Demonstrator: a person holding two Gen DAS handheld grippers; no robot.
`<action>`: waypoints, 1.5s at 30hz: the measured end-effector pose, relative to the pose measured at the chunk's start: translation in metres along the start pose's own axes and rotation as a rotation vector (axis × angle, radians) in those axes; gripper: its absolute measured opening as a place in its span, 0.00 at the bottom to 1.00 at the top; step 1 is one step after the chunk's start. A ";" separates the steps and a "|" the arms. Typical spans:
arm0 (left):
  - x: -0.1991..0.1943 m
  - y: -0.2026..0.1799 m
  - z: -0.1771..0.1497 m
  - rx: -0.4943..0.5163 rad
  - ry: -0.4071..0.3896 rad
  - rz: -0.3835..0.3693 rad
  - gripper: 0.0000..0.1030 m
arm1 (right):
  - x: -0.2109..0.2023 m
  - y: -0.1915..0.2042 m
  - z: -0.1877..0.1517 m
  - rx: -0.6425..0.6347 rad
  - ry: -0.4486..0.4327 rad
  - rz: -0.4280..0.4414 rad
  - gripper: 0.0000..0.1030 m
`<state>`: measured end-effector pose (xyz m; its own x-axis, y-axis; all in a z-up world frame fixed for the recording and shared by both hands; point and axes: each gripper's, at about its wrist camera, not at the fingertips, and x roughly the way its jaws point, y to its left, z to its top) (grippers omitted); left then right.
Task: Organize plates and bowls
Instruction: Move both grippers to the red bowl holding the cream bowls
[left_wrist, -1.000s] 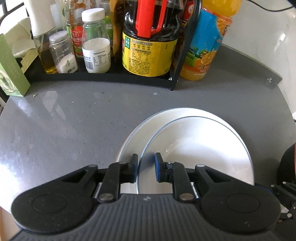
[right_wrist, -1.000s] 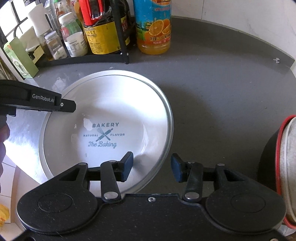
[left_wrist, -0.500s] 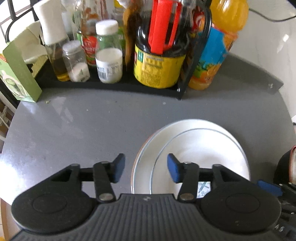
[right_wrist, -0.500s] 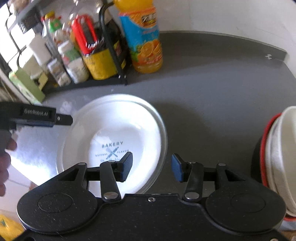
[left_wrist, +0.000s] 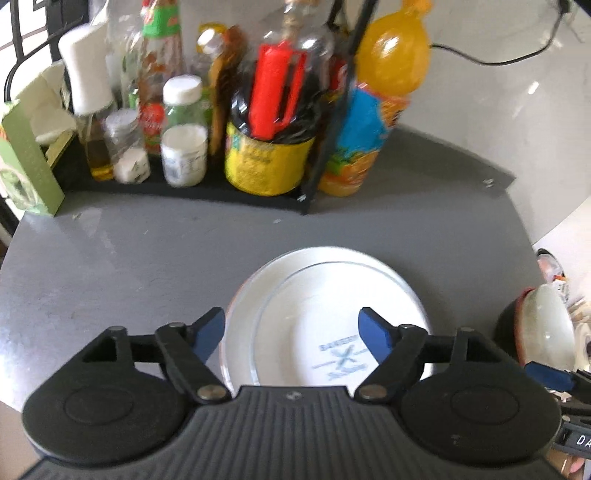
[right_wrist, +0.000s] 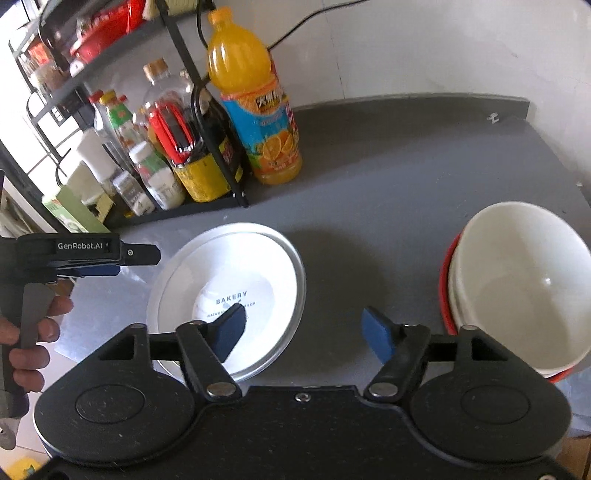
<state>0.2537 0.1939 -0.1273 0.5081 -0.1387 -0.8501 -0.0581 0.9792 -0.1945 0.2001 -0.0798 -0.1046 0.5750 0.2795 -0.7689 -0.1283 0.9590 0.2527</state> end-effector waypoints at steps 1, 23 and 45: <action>-0.003 -0.007 -0.001 0.011 -0.005 0.005 0.80 | -0.004 -0.004 0.000 0.003 -0.011 0.000 0.74; -0.047 -0.156 -0.022 0.014 -0.089 0.043 1.00 | -0.071 -0.124 0.006 -0.030 -0.156 0.093 0.96; 0.018 -0.260 -0.030 0.021 0.026 0.007 0.99 | -0.047 -0.228 0.000 0.118 -0.073 -0.037 0.92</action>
<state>0.2527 -0.0672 -0.1068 0.4848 -0.1357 -0.8640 -0.0434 0.9829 -0.1788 0.2022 -0.3122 -0.1258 0.6356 0.2355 -0.7353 -0.0125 0.9554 0.2951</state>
